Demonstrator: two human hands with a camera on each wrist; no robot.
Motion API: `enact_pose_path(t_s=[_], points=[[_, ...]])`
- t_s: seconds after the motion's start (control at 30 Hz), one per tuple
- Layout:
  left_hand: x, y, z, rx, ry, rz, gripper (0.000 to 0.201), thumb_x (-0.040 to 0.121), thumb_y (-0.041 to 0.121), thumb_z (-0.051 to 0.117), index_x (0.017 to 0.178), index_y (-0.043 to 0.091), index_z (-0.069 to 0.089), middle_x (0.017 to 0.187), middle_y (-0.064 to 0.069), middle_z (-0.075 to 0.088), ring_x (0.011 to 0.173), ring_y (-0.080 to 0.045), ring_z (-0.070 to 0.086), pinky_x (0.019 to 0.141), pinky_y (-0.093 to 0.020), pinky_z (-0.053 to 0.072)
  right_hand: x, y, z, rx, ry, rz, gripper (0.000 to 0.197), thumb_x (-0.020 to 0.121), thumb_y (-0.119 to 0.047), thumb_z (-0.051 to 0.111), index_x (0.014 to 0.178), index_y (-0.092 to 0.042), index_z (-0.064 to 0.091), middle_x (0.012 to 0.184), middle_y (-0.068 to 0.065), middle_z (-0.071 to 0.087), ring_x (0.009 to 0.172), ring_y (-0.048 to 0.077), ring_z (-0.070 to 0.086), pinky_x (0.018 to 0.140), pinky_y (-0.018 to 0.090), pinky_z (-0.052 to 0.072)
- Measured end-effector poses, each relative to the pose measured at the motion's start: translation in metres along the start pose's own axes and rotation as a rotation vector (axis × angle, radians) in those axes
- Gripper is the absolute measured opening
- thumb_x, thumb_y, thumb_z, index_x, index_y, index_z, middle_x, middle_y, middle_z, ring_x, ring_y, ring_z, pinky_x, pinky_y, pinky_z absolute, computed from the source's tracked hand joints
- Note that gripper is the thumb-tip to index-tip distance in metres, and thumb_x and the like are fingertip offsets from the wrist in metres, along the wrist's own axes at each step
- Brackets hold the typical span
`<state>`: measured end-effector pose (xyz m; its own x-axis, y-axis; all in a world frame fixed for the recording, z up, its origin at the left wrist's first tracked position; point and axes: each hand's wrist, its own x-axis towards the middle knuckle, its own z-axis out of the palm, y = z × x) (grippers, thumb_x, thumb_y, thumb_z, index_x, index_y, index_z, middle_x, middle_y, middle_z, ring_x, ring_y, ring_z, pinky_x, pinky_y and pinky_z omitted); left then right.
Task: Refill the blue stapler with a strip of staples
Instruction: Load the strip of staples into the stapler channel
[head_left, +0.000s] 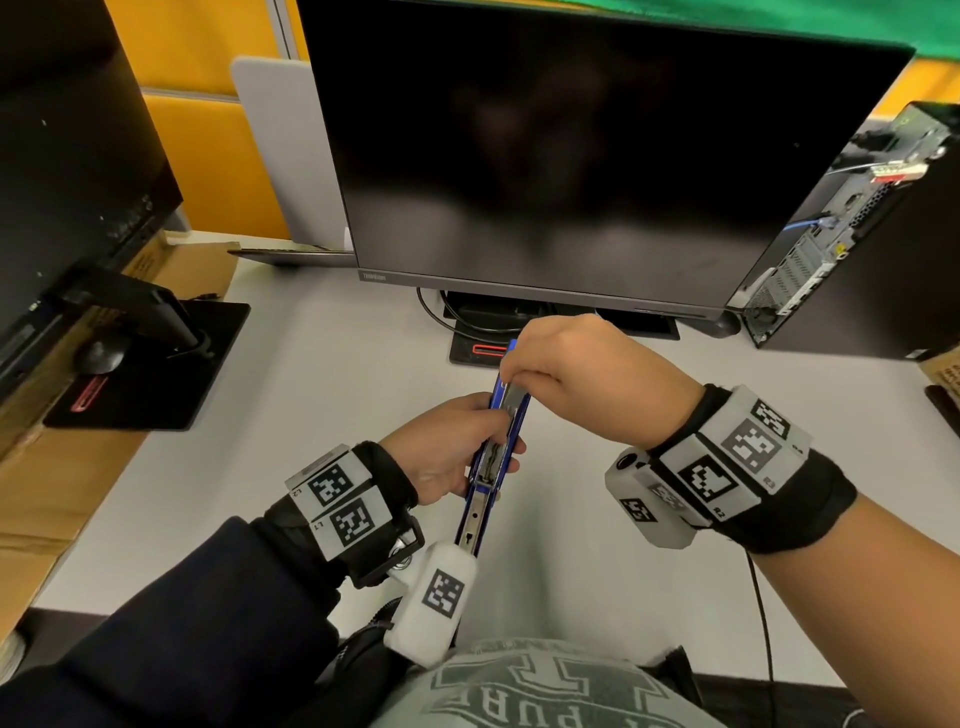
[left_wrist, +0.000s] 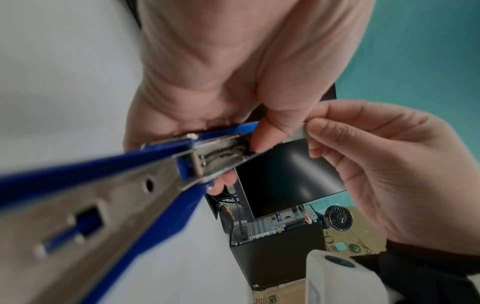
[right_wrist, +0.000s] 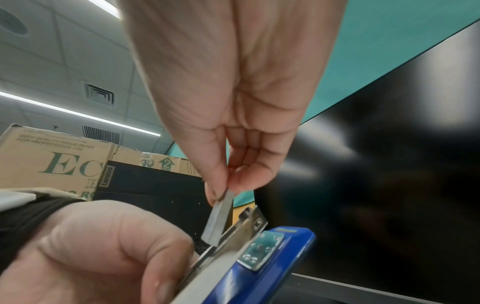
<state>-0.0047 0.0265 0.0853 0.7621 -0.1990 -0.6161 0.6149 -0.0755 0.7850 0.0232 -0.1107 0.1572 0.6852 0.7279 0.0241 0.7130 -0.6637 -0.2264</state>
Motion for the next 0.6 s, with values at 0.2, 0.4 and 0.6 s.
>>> enact_pose_path(t_s=[0.2, 0.4, 0.6], points=[[-0.0020, 0.0008, 0.0010, 0.001, -0.012, -0.001, 0.026, 0.085, 0.006, 0.039, 0.103, 0.019, 0.052, 0.090, -0.006, 0.060, 0.089, -0.023, 0.058, 0.068, -0.041, 0.051, 0.0015, -0.0015, 0.0009, -0.028, -0.016, 0.014, 0.026, 0.092, -0.011, 0.043, 0.105, -0.008, 0.065, 0.106, 0.011, 0.064, 0.097, 0.027, 0.059, 0.087, 0.036, 0.048], [-0.0033, 0.0011, 0.0017, 0.000, -0.020, 0.000, 0.026, 0.085, 0.006, 0.039, 0.105, 0.017, 0.053, 0.089, -0.006, 0.059, 0.086, -0.022, 0.057, 0.066, -0.039, 0.051, 0.0023, -0.0040, 0.0040, -0.095, -0.077, 0.007, 0.024, 0.092, -0.010, 0.044, 0.106, -0.008, 0.063, 0.109, 0.011, 0.060, 0.101, 0.026, 0.058, 0.086, 0.033, 0.047], [-0.0039, 0.0027, -0.0005, -0.011, 0.001, -0.001, 0.027, 0.086, 0.006, 0.038, 0.105, 0.017, 0.053, 0.090, -0.006, 0.060, 0.084, -0.020, 0.058, 0.066, -0.038, 0.051, -0.0014, 0.0001, 0.0009, -0.058, 0.000, -0.021, 0.024, 0.091, -0.008, 0.045, 0.104, -0.007, 0.066, 0.106, 0.013, 0.064, 0.096, 0.030, 0.060, 0.085, 0.039, 0.049]])
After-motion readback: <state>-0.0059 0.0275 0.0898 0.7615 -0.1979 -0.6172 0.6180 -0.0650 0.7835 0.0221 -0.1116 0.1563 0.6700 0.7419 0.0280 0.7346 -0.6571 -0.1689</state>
